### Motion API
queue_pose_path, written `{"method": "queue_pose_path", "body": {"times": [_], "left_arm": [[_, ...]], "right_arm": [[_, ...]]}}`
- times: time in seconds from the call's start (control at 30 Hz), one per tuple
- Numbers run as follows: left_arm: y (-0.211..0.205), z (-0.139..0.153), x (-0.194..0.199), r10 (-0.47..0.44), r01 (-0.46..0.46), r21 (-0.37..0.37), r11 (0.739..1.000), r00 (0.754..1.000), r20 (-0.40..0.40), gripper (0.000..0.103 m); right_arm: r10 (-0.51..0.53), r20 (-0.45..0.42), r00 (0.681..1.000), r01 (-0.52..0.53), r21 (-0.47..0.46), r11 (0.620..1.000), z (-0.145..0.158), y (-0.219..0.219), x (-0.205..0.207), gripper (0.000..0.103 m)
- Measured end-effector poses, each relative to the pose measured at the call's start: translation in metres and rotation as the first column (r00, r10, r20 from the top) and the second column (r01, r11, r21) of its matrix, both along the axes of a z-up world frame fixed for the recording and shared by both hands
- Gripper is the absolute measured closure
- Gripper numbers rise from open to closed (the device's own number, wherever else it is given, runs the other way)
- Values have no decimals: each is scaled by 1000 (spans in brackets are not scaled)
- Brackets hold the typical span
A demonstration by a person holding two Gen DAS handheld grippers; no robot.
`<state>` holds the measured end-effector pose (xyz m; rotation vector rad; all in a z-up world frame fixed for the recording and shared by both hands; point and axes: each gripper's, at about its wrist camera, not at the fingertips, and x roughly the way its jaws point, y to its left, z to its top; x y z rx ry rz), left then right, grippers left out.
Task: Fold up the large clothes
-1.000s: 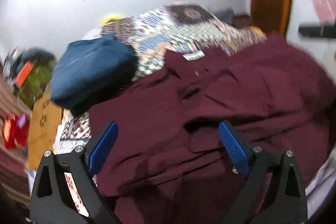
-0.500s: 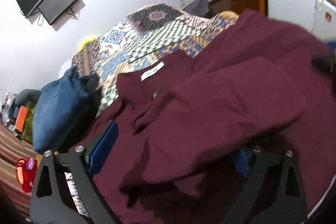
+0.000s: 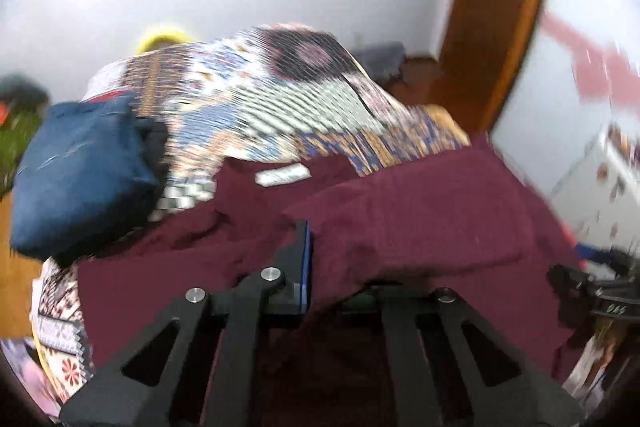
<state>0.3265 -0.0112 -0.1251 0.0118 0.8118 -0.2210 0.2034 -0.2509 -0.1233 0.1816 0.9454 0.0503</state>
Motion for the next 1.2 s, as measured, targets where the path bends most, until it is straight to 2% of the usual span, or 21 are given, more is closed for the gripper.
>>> {"method": "queue_pose_path", "body": {"times": [0.13, 0.27, 0.33, 0.47, 0.67, 0.77, 0.8, 0.83, 0.9, 1.03, 1.2], "left_arm": [[69, 35, -10, 149, -144, -99, 985, 987, 51, 97], [128, 38, -26, 282, -273, -140, 952, 958, 48, 97], [158, 25, -35, 352, -347, -141, 927, 936, 15, 97], [197, -18, -50, 411, -422, -154, 893, 906, -102, 97], [214, -93, -72, 409, -460, -146, 876, 868, -282, 93], [216, -113, -82, 403, -469, -143, 872, 851, -336, 84], [217, -116, -85, 407, -474, -140, 869, 847, -343, 73], [218, -116, -89, 438, -496, -106, 862, 833, -339, 53], [224, -113, -95, 491, -528, -42, 848, 813, -313, 34], [236, -100, -105, 507, -531, -9, 847, 813, -286, 34], [257, -77, -105, 540, -552, 13, 834, 810, -229, 34]], "right_arm": [[3, 52, 999, -3, -12, 1000, 10, 8, 11, 23], [21, -8, 1000, -21, -7, 1000, -13, 21, 24, 23], [34, -48, 998, -34, 16, 999, -27, 25, 27, 23], [33, -51, 998, -35, -45, 998, -33, 32, 23, 21], [34, -73, 997, -37, -44, 998, -32, 27, 22, 20], [14, -85, 996, -15, -4, 1000, -35, 20, 20, 19], [10, -88, 996, -9, 12, 1000, -35, 18, 19, 19], [7, -90, 996, -5, 21, 1000, -34, 17, 18, 19], [8, -104, 995, -3, 45, 999, -34, 12, 16, 19], [26, -122, 992, -19, 57, 998, -29, 9, 16, 19], [48, -90, 995, -43, 59, 997, -13, 6, 22, 19]]}}
